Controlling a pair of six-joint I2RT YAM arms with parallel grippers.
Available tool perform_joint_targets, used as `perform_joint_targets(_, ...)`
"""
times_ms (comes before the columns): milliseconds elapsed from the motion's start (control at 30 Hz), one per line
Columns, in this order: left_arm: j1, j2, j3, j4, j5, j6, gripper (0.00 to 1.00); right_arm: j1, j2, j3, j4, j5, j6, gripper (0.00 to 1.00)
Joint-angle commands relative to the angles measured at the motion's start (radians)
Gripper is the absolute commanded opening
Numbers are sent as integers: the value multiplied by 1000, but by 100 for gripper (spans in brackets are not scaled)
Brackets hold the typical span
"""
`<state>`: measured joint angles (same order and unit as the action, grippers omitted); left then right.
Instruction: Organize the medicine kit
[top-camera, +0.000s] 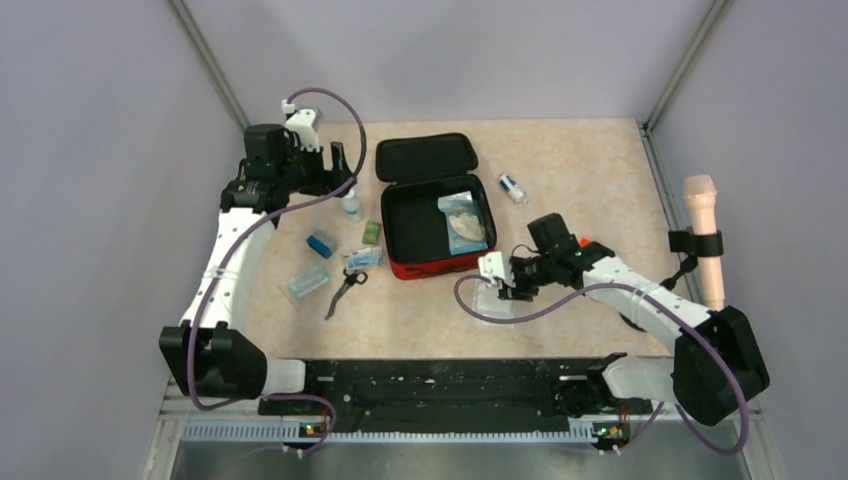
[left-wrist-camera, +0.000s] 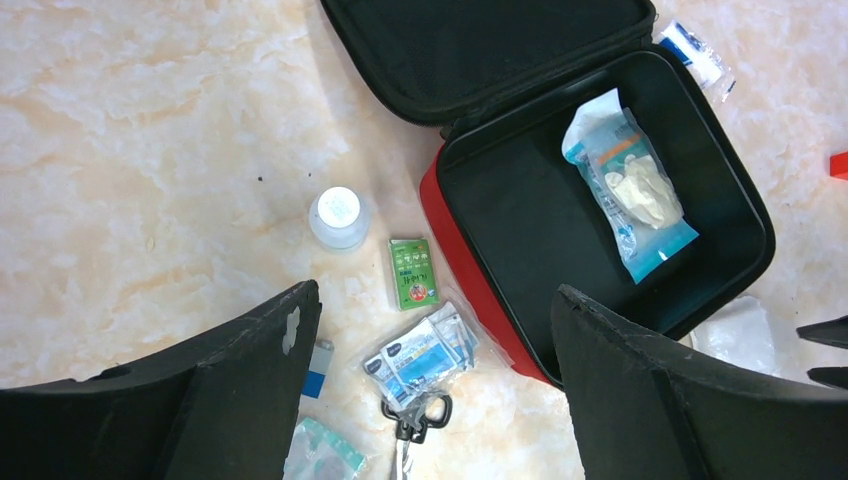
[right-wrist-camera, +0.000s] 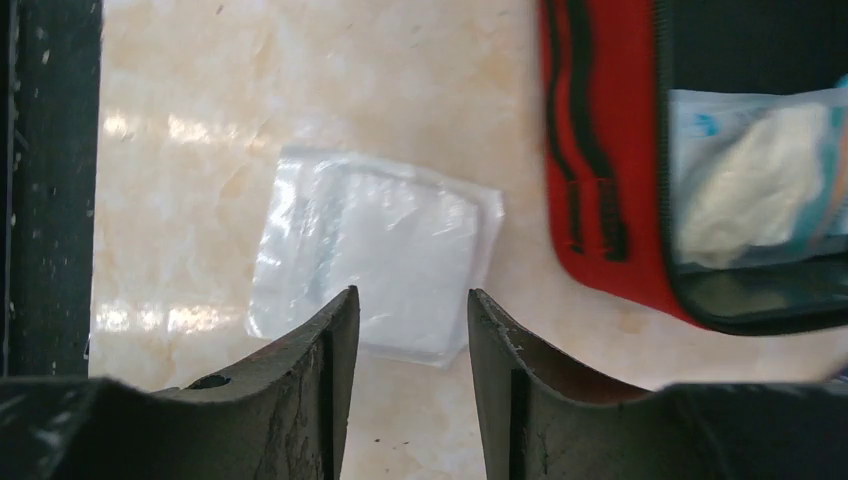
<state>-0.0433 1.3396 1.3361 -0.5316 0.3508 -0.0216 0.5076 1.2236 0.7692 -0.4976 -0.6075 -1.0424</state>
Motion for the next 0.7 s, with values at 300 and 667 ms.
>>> perform_joint_targets(300,3,77,138,-91,-7,46,87,27,119,-60,-109,-59,-393,50)
perform_joint_targets(667,3,85,128,-59,-21,13,87,27,251,-9,-142,-17,-433,32)
